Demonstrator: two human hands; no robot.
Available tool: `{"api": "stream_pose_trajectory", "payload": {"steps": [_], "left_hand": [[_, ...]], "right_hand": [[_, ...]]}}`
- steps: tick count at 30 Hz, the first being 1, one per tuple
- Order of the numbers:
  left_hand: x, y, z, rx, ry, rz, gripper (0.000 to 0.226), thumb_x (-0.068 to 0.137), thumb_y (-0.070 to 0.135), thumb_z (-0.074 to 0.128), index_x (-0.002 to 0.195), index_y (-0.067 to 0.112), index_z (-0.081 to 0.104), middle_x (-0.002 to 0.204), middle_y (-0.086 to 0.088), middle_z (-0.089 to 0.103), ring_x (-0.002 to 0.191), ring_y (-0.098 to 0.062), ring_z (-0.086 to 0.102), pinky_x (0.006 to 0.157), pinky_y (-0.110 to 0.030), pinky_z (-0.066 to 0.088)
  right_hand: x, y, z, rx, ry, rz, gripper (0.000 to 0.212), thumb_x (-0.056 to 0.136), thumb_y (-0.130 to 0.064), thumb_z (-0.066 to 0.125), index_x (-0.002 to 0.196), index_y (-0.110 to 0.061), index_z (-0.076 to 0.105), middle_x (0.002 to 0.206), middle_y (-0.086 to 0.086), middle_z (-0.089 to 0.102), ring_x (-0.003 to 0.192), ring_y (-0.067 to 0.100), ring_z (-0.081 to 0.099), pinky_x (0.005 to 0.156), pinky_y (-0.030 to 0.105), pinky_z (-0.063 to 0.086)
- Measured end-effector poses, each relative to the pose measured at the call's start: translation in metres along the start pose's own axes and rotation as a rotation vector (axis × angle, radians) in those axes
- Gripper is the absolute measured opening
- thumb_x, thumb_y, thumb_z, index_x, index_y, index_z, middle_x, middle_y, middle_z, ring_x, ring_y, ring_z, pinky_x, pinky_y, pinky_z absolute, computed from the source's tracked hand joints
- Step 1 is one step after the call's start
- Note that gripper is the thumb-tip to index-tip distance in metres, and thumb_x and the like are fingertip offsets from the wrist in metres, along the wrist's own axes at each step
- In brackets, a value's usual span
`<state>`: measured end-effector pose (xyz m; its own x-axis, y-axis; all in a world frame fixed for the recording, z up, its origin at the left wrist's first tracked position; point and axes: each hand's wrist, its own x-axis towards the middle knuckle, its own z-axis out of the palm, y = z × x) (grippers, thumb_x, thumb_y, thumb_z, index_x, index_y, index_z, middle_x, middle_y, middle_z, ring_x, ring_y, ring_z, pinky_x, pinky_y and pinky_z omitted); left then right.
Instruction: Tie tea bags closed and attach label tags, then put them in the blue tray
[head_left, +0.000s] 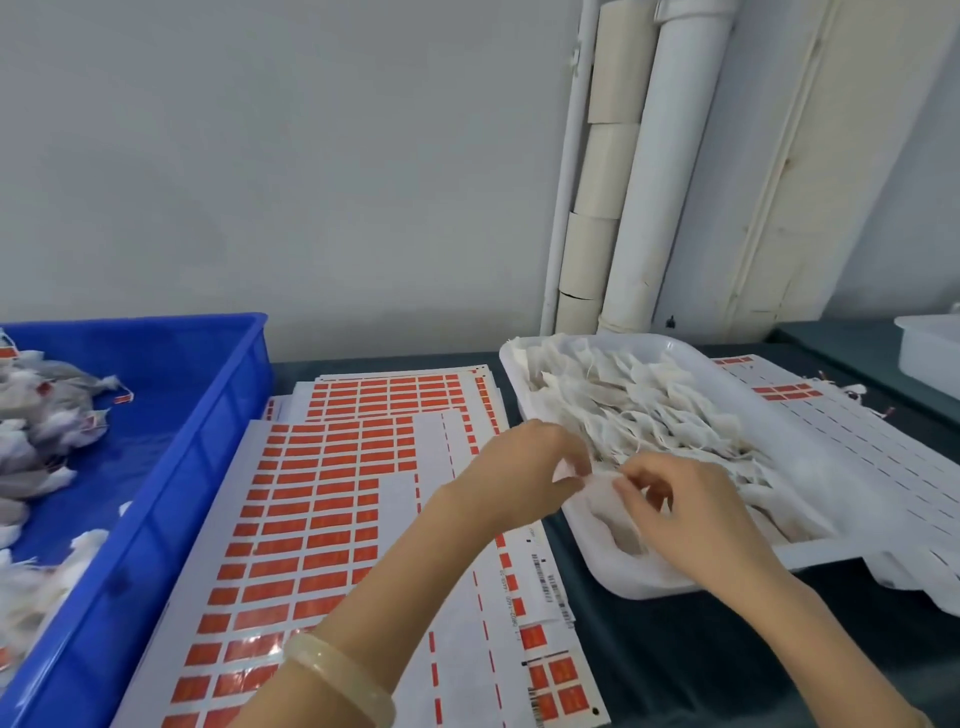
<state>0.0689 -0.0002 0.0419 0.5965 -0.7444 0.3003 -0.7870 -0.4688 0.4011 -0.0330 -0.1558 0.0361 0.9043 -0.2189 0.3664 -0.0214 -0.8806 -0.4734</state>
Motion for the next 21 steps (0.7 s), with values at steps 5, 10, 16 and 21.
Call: {"api": "stream_pose_trajectory", "payload": {"steps": [5, 10, 16, 21], "left_hand": [[-0.016, -0.005, -0.024, -0.282, 0.222, -0.101, 0.004, 0.091, 0.032, 0.063, 0.092, 0.034, 0.064, 0.089, 0.026, 0.059, 0.085, 0.002, 0.058, 0.071, -0.007, 0.046], [-0.055, -0.011, -0.055, -0.565, 0.452, -0.077, 0.005, 0.089, 0.035, 0.063, 0.088, 0.030, 0.064, 0.088, 0.014, 0.066, 0.091, -0.008, 0.064, 0.073, -0.018, 0.055], [-0.100, -0.047, -0.050, -0.936, 0.464, -0.144, 0.030, 0.090, 0.042, 0.054, 0.080, 0.021, 0.073, 0.086, -0.004, 0.070, 0.082, -0.022, 0.067, 0.076, -0.025, 0.054], [-0.118, -0.089, -0.013, -0.801, 0.461, -0.389, 0.033, 0.082, 0.041, 0.062, 0.110, 0.024, 0.065, 0.108, 0.011, 0.067, 0.105, -0.014, 0.063, 0.083, -0.021, 0.054]], "right_hand": [[0.011, -0.027, -0.007, 0.207, 0.183, -0.130, 0.004, 0.087, -0.021, 0.065, 0.085, -0.022, 0.068, 0.072, -0.015, 0.067, 0.071, 0.001, 0.061, 0.066, 0.018, 0.050], [0.019, -0.073, 0.002, 0.402, 0.248, -0.250, 0.012, 0.087, -0.030, 0.058, 0.092, -0.023, 0.066, 0.081, -0.019, 0.066, 0.080, -0.001, 0.063, 0.067, 0.010, 0.050], [0.021, -0.102, 0.066, 0.663, 0.038, -0.202, 0.027, 0.085, -0.042, 0.052, 0.100, -0.023, 0.063, 0.093, -0.017, 0.067, 0.088, -0.002, 0.064, 0.076, 0.013, 0.052], [0.029, -0.099, 0.134, 0.819, -0.211, -0.084, 0.011, 0.093, -0.019, 0.059, 0.097, -0.026, 0.065, 0.096, -0.022, 0.067, 0.099, -0.004, 0.060, 0.087, 0.012, 0.049]]}}
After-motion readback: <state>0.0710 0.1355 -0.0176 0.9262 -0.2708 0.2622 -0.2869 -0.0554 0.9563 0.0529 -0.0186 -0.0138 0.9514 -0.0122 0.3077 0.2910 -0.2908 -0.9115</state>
